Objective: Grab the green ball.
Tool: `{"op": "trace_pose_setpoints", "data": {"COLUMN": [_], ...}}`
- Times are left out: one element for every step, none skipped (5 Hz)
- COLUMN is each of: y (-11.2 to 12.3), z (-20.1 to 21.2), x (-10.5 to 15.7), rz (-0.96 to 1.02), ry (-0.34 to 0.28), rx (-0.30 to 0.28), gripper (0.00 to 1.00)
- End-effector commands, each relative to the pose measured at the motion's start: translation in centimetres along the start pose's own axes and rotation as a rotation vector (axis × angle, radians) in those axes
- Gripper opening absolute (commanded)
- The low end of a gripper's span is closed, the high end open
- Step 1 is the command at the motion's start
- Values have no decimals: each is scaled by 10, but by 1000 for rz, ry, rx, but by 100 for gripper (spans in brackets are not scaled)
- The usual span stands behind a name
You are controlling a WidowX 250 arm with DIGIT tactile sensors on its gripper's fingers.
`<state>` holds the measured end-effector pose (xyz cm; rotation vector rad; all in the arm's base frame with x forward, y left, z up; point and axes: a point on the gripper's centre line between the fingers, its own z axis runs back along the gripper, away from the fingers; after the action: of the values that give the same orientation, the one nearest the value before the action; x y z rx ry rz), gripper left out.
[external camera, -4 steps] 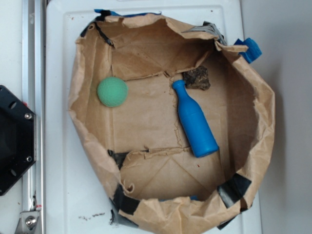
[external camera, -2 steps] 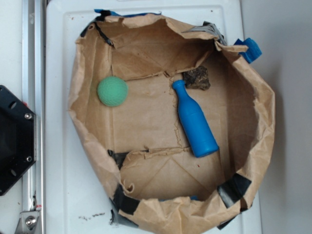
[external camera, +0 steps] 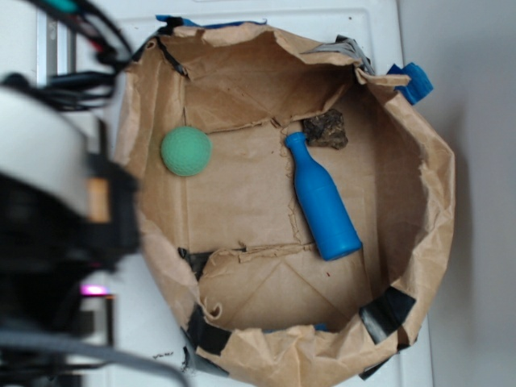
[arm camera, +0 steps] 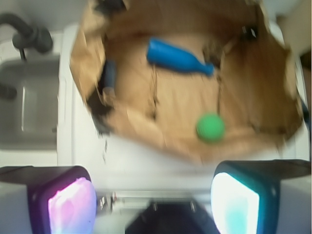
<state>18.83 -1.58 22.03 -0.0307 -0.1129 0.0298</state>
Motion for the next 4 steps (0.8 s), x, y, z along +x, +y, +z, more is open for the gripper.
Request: {"op": "trace_pose_setpoints", "data": {"y": [22, 41, 59, 65], "z": [-30, -64, -91, -104], "x": [55, 55, 45, 35], "rz": [-10, 64, 148, 190], "ry": [-65, -37, 4, 39], "rx": [31, 53, 71, 90], "gripper": [100, 100, 100, 100]}}
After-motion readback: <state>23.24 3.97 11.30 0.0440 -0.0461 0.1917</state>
